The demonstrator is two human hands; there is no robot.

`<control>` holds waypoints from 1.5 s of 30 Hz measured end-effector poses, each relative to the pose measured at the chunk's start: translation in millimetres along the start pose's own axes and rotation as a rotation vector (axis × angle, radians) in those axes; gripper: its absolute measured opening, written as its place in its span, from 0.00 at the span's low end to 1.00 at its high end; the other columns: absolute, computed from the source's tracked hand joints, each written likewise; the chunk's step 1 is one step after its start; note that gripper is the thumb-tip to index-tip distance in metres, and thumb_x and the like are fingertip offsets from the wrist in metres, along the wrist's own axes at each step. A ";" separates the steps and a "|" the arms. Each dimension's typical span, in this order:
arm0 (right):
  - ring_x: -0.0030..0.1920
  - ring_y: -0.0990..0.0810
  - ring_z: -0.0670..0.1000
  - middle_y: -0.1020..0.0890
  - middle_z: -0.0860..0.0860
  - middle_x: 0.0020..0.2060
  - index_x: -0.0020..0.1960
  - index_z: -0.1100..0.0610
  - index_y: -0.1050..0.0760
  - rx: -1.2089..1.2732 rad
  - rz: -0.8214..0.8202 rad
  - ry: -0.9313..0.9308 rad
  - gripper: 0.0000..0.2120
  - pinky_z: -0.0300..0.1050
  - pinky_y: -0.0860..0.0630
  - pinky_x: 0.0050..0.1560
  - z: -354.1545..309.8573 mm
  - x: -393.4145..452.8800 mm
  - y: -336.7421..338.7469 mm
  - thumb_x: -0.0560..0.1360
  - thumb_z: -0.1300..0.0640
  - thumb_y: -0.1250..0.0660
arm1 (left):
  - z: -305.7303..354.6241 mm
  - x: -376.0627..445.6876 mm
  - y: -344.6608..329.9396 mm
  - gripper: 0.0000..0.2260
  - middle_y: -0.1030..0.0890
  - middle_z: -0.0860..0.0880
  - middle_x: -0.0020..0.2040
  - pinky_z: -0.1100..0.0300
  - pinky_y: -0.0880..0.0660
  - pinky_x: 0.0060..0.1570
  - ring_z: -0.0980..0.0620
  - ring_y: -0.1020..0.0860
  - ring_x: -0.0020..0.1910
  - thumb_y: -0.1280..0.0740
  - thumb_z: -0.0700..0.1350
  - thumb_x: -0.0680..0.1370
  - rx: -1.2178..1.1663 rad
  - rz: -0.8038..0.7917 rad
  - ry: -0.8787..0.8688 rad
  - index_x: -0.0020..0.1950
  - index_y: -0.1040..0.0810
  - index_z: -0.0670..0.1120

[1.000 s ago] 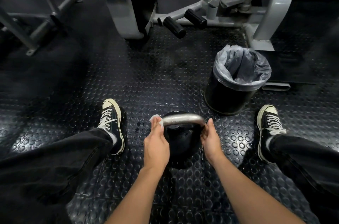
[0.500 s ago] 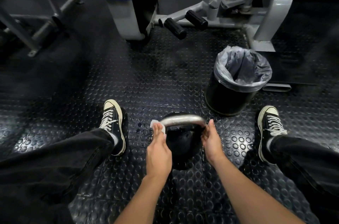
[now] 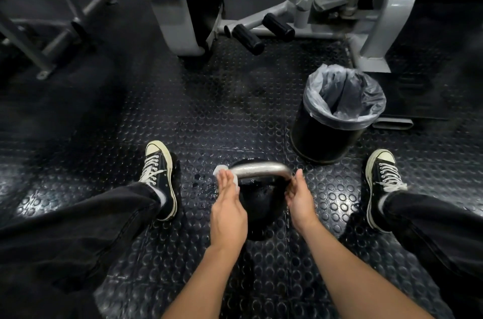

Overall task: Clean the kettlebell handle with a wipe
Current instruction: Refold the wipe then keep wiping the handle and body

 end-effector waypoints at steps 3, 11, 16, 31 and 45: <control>0.58 0.19 0.44 0.13 0.45 0.53 0.57 0.48 0.19 -0.020 0.007 0.013 0.24 0.43 0.28 0.64 1.6 2.5 1.4 0.80 0.33 0.45 | 3.0 -8.6 -4.6 0.26 0.47 0.58 0.78 0.75 0.54 0.71 0.62 0.48 0.77 0.44 0.35 0.83 0.008 0.000 -0.049 0.80 0.43 0.51; 0.54 0.17 0.40 0.13 0.42 0.50 0.54 0.47 0.18 -0.018 0.018 0.014 0.23 0.41 0.28 0.61 6.6 6.8 3.3 0.81 0.34 0.46 | 10.7 -9.2 -14.2 0.21 0.38 0.50 0.78 0.64 0.44 0.74 0.52 0.39 0.77 0.44 0.39 0.84 -0.098 0.119 0.139 0.79 0.37 0.46; 0.60 0.19 0.46 0.13 0.44 0.52 0.55 0.47 0.17 -0.034 0.025 0.019 0.26 0.47 0.29 0.67 10.1 10.7 3.8 0.78 0.31 0.44 | 26.7 -16.5 -18.3 0.18 0.19 0.39 0.61 0.48 0.26 0.64 0.41 0.22 0.62 0.47 0.47 0.85 -0.227 0.241 0.374 0.73 0.28 0.47; 0.62 0.19 0.48 0.14 0.47 0.56 0.60 0.49 0.18 0.010 0.040 -0.010 0.41 0.52 0.30 0.72 8.1 7.1 3.3 0.62 0.19 0.36 | 38.9 8.8 -21.5 0.16 0.21 0.44 0.64 0.56 0.29 0.50 0.45 0.23 0.53 0.45 0.41 0.84 -0.761 0.304 0.942 0.70 0.26 0.43; 0.62 0.20 0.51 0.15 0.49 0.58 0.61 0.49 0.18 0.003 0.068 -0.043 0.45 0.55 0.30 0.71 13.9 8.4 7.3 0.58 0.17 0.36 | 36.7 9.6 -7.6 0.15 0.21 0.45 0.62 0.58 0.29 0.51 0.48 0.24 0.53 0.44 0.37 0.84 -0.876 0.278 1.017 0.68 0.26 0.39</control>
Point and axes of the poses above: each hand's wrist, its own x-axis towards the middle knuckle, its own y-axis out of the back of the hand, z = x × y, the point moved 6 cm from there along x, towards the middle knuckle
